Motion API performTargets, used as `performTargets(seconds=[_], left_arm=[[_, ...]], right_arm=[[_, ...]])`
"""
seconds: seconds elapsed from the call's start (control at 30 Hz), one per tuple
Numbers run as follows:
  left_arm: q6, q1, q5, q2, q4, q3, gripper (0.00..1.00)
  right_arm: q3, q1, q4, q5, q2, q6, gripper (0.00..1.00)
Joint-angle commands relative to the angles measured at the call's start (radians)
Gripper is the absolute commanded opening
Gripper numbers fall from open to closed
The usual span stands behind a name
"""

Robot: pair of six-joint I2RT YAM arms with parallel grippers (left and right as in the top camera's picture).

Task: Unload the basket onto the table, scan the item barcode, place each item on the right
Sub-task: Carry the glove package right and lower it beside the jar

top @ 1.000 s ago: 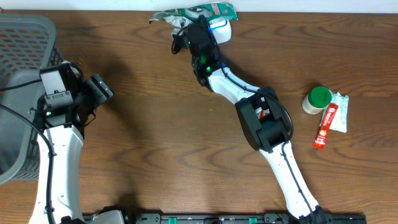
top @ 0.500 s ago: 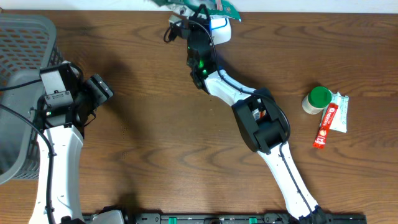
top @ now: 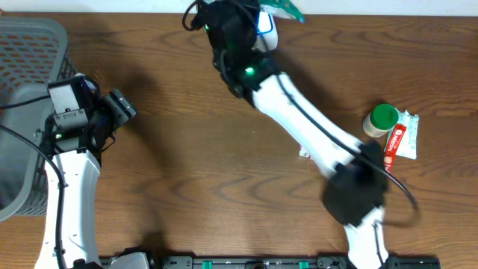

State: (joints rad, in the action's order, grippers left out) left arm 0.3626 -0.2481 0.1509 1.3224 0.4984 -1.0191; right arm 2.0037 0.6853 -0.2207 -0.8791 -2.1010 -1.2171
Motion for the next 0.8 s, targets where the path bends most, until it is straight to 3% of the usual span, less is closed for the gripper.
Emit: performTargets(seconds=[0.0,0.23,0.3,0.53,0.77], left_arm=[[-0.006,-0.004,-0.006,0.005,0.002,0.003,0.85],[-0.006,-0.004,-0.006,0.005,0.002,0.003,0.85],[-0.006,-0.004,-0.006,0.005,0.002,0.003,0.85],[-0.006,-0.004,-0.006,0.005,0.002,0.003,0.85],[-0.006,-0.004,-0.006,0.005,0.002,0.003,0.85]], right_arm=[[0.01,0.0,-0.235,0.131,0.188,0.37,0.01],[0.01,-0.135,-0.706,0.414,0.436,0.866,0.01],[0.01,-0.22,-0.834,0.474,0.48,0.943,0.01],[-0.003,-0.583,-1.152,0.627,0.5,0.955,0.01],[-0.129,-0.896,-1.15,0.626,0.467,0.859,0.01]])
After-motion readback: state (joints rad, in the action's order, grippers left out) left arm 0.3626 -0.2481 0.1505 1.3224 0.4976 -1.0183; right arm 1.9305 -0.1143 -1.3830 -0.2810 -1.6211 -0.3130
